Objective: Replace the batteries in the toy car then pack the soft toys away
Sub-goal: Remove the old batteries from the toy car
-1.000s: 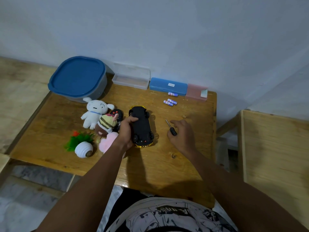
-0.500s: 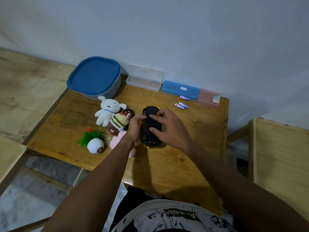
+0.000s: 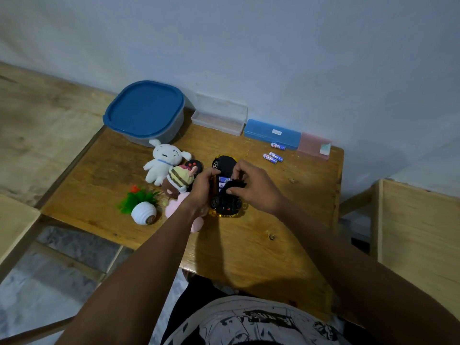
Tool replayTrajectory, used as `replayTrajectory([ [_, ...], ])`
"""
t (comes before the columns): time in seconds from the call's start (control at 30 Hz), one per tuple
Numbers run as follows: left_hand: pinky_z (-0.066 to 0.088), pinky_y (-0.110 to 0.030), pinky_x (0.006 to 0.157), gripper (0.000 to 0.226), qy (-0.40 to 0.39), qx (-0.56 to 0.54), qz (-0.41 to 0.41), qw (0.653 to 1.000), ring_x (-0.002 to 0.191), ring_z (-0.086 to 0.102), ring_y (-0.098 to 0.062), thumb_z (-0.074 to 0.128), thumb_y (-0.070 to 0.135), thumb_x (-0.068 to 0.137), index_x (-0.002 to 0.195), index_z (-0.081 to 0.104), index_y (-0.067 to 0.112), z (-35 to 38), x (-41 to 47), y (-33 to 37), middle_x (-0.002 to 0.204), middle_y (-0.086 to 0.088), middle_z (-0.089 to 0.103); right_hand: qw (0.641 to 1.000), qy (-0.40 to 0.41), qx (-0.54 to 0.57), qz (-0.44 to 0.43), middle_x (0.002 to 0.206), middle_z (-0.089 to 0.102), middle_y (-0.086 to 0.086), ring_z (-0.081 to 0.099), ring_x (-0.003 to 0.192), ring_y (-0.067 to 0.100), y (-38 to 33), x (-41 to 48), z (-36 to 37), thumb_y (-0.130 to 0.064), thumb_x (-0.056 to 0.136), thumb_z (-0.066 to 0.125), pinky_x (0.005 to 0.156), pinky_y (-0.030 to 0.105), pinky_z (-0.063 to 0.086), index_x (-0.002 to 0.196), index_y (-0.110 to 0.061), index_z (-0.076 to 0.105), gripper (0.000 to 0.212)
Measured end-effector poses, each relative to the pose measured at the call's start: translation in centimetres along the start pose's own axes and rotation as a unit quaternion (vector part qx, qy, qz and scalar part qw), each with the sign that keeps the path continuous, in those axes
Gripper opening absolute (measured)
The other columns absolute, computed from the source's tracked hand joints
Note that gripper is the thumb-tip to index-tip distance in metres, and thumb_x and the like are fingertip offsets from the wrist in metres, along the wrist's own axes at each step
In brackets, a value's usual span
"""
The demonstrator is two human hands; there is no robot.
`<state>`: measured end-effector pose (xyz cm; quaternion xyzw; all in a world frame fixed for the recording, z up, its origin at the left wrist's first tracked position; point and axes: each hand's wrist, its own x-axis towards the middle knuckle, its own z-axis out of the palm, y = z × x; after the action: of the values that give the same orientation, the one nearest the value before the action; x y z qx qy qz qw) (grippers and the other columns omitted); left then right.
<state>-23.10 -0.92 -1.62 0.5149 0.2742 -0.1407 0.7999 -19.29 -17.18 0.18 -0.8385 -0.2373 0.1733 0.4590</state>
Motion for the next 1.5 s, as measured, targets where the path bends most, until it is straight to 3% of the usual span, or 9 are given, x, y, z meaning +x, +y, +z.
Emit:
replayTrajectory([
  [0.1, 0.053, -0.034, 0.069, 0.039, 0.002, 0.005, 0.003, 1.000, 0.079, 0.066, -0.029, 0.040, 0.028, 0.094, 0.110, 0.066, 0.002, -0.3, -0.1, 0.6, 0.088, -0.015, 0.068, 0.998, -0.018, 0.052, 0.009, 0.088, 0.066, -0.008, 0.064, 0.084, 0.006, 0.3, 0.4, -0.5, -0.009, 0.083, 0.073, 0.072, 0.032, 0.053, 0.088, -0.034, 0.053, 0.033],
  [0.27, 0.057, -0.034, 0.071, 0.047, 0.014, -0.031, 0.018, 0.999, 0.078, 0.068, -0.027, 0.037, 0.031, 0.095, 0.118, 0.063, 0.000, -1.8, -0.2, 2.1, 0.093, -0.015, 0.068, 0.988, 0.084, 0.117, 0.054, 0.089, 0.075, -0.006, 0.072, 0.088, 0.011, 1.8, 1.1, -1.5, -0.004, 0.089, 0.066, 0.073, 0.037, 0.060, 0.094, -0.033, 0.060, 0.030],
  [0.43, 0.054, -0.039, 0.078, 0.050, 0.009, -0.037, 0.030, 0.999, 0.084, 0.064, -0.030, 0.036, 0.030, 0.094, 0.124, 0.061, -0.002, -2.6, -0.6, 2.7, 0.097, -0.018, 0.065, 0.992, 0.024, 0.001, 0.125, 0.097, 0.070, -0.006, 0.070, 0.085, 0.015, 4.1, 1.7, 0.3, -0.015, 0.089, 0.065, 0.069, 0.049, 0.061, 0.092, -0.048, 0.059, 0.034],
  [0.63, 0.058, -0.034, 0.071, 0.048, -0.003, -0.028, 0.021, 0.999, 0.079, 0.066, -0.027, 0.033, 0.029, 0.095, 0.119, 0.064, 0.001, -2.6, -0.6, 2.1, 0.094, -0.015, 0.068, 0.982, -0.030, -0.138, 0.122, 0.097, 0.068, -0.009, 0.064, 0.094, 0.017, 4.7, 1.2, 2.1, -0.016, 0.087, 0.066, 0.078, 0.039, 0.056, 0.100, -0.040, 0.065, 0.027],
  [0.83, 0.056, -0.036, 0.072, 0.041, 0.009, -0.019, 0.013, 1.000, 0.077, 0.067, -0.027, 0.036, 0.029, 0.095, 0.109, 0.066, 0.005, -2.5, -0.5, 1.2, 0.089, -0.013, 0.069, 0.947, 0.028, -0.315, 0.065, 0.114, 0.062, -0.010, 0.051, 0.107, 0.018, 5.9, -0.3, 2.7, -0.038, 0.084, 0.071, 0.088, 0.038, 0.042, 0.111, -0.037, 0.066, 0.027],
  [1.0, 0.054, -0.037, 0.075, 0.044, 0.019, -0.037, 0.007, 0.999, 0.081, 0.065, -0.029, 0.036, 0.028, 0.095, 0.112, 0.067, 0.003, -1.8, -0.6, 0.9, 0.094, -0.016, 0.068, 0.976, 0.132, -0.166, 0.058, 0.102, 0.067, -0.009, 0.059, 0.092, 0.010, 4.1, -0.6, 2.1, -0.032, 0.085, 0.073, 0.076, 0.033, 0.051, 0.107, -0.028, 0.070, 0.023],
  [1.13, 0.055, -0.036, 0.076, 0.049, 0.007, -0.036, 0.013, 0.999, 0.082, 0.067, -0.029, 0.038, 0.030, 0.093, 0.118, 0.066, 0.000, -0.9, -0.4, 1.1, 0.098, -0.017, 0.068, 0.983, 0.166, -0.025, 0.070, 0.096, 0.071, -0.014, 0.060, 0.074, 0.002, 0.5, 0.2, 1.4, -0.024, 0.088, 0.072, 0.060, 0.019, 0.045, 0.106, -0.024, 0.072, 0.018],
  [1.3, 0.056, -0.034, 0.069, 0.045, 0.013, -0.033, 0.025, 0.999, 0.079, 0.069, -0.028, 0.041, 0.029, 0.091, 0.117, 0.066, 0.001, 0.3, -0.3, 1.4, 0.090, -0.016, 0.070, 0.983, 0.165, 0.013, 0.082, 0.092, 0.071, -0.017, 0.064, 0.071, 0.001, -0.7, 1.1, 2.0, -0.024, 0.085, 0.074, 0.065, 0.029, 0.057, 0.111, -0.031, 0.067, 0.027],
  [1.5, 0.055, -0.039, 0.077, 0.045, 0.055, -0.014, 0.075, 0.996, 0.087, 0.066, -0.032, 0.050, 0.025, 0.089, 0.120, 0.064, -0.004, 0.6, -0.3, 1.3, 0.099, -0.021, 0.066, 0.976, 0.189, 0.036, 0.104, 0.096, 0.073, -0.013, 0.066, 0.081, 0.000, -1.8, 1.2, 2.3, -0.023, 0.085, 0.074, 0.061, 0.014, 0.045, 0.118, -0.027, 0.064, 0.035],
])
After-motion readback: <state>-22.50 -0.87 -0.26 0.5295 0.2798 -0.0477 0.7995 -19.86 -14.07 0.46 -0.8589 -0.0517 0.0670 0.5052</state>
